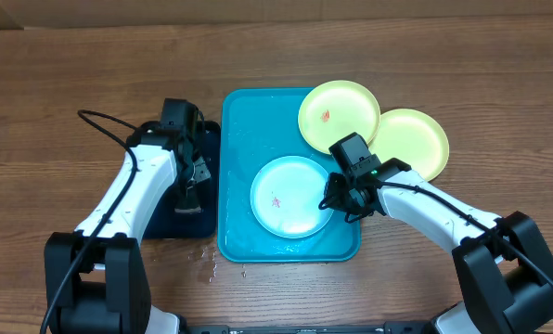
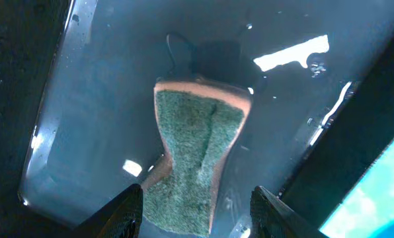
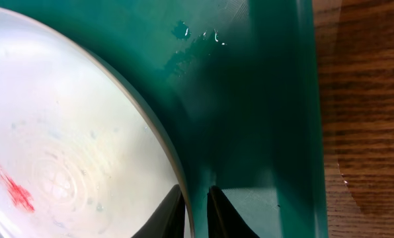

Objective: Clean dirty plates on tray and stack at the side
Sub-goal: 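Grasp the green-and-pink sponge on the black tray with the left gripper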

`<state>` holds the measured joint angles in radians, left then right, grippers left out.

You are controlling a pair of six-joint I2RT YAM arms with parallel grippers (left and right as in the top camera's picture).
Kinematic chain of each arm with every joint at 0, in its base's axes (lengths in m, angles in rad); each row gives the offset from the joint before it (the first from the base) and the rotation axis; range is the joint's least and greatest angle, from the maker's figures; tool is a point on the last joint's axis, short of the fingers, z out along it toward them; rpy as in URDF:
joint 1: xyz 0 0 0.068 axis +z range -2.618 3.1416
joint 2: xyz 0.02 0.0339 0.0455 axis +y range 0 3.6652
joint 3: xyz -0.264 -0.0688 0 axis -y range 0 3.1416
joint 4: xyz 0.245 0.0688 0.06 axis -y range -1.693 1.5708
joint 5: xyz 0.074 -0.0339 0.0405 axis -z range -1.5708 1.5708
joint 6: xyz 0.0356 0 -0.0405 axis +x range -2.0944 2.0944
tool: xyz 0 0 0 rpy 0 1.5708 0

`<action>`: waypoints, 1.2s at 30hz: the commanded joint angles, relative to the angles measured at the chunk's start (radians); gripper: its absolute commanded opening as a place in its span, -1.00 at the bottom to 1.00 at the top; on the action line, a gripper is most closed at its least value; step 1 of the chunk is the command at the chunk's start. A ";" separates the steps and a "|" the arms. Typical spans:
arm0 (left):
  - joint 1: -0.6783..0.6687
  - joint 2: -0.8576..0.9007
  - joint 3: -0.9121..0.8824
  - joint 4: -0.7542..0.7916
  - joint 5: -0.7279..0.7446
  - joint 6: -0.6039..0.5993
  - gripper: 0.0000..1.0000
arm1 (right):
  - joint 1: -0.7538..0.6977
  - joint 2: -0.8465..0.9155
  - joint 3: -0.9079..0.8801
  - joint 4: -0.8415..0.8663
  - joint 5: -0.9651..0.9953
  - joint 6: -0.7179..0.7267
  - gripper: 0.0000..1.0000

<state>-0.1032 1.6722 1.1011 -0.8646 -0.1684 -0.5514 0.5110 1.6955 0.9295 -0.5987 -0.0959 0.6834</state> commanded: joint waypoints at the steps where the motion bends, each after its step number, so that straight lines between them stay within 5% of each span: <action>1: -0.002 0.004 -0.034 0.031 -0.034 -0.010 0.07 | 0.000 0.013 0.012 0.003 0.018 0.002 -0.71; 14: -0.002 0.064 -0.046 0.068 -0.022 0.013 0.00 | 0.000 0.013 0.012 0.003 0.018 0.002 -0.71; 20: -0.002 0.140 -0.045 0.088 0.014 0.026 -0.21 | 0.000 0.013 0.012 0.003 0.018 0.002 -0.70; 25: 0.000 0.144 -0.017 0.072 0.030 0.066 -0.91 | 0.000 0.013 0.012 0.003 0.018 0.002 -0.70; 36: 0.021 0.146 0.124 0.019 -0.130 0.322 -0.92 | 0.000 0.013 0.012 0.003 0.017 0.002 -0.70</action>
<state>-0.0887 1.8076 1.2041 -0.8452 -0.2237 -0.3401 0.5110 1.6955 0.9295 -0.5987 -0.0925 0.6842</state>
